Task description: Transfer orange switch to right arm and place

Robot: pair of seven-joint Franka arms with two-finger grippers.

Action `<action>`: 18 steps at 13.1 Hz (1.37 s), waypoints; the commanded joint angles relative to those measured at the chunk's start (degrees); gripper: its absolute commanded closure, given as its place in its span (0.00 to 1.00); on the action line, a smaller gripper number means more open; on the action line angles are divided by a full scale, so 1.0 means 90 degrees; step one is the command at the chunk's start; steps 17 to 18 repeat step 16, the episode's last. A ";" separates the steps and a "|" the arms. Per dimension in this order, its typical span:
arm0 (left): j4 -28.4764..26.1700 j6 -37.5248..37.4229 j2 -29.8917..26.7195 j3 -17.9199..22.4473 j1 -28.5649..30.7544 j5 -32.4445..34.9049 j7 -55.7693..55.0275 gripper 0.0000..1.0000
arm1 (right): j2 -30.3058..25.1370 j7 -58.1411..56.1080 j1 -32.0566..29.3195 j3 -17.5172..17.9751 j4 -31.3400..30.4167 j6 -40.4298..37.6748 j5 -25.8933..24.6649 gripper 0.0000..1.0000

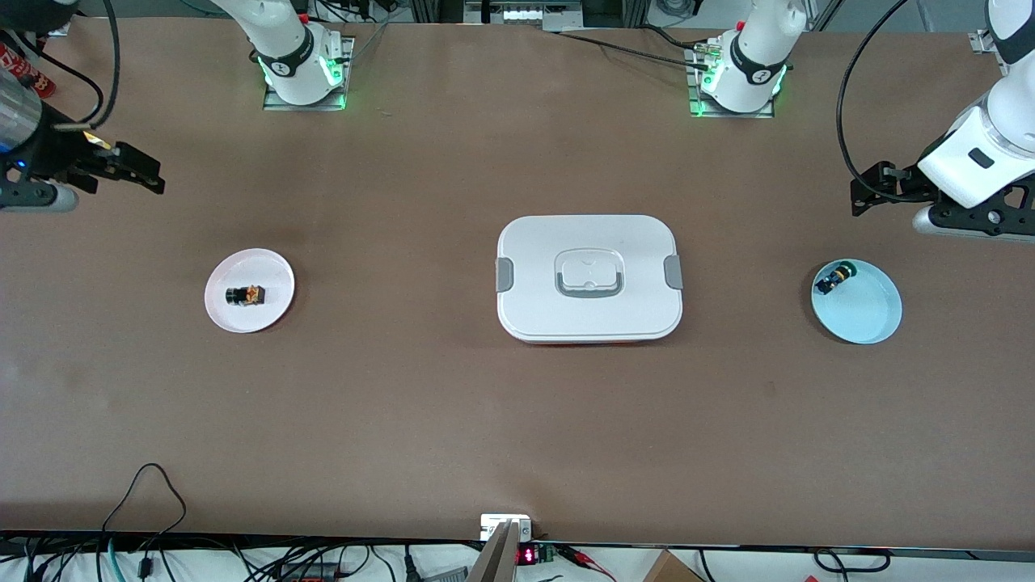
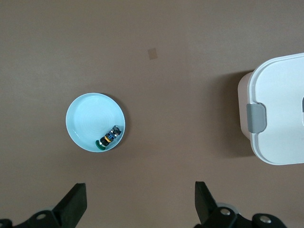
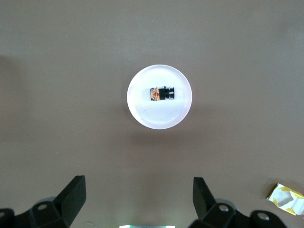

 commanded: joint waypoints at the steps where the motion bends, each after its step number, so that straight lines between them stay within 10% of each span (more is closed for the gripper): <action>1: 0.0206 -0.0147 0.0087 -0.0019 -0.0023 0.0150 -0.0078 0.00 | -0.0062 -0.0007 0.0024 0.0050 0.0028 -0.0120 0.0071 0.00; 18: 0.0206 -0.0156 0.0087 -0.0009 -0.0013 0.0150 -0.0078 0.00 | 0.0241 -0.0036 0.0181 0.0158 0.0546 -0.0159 0.0071 0.00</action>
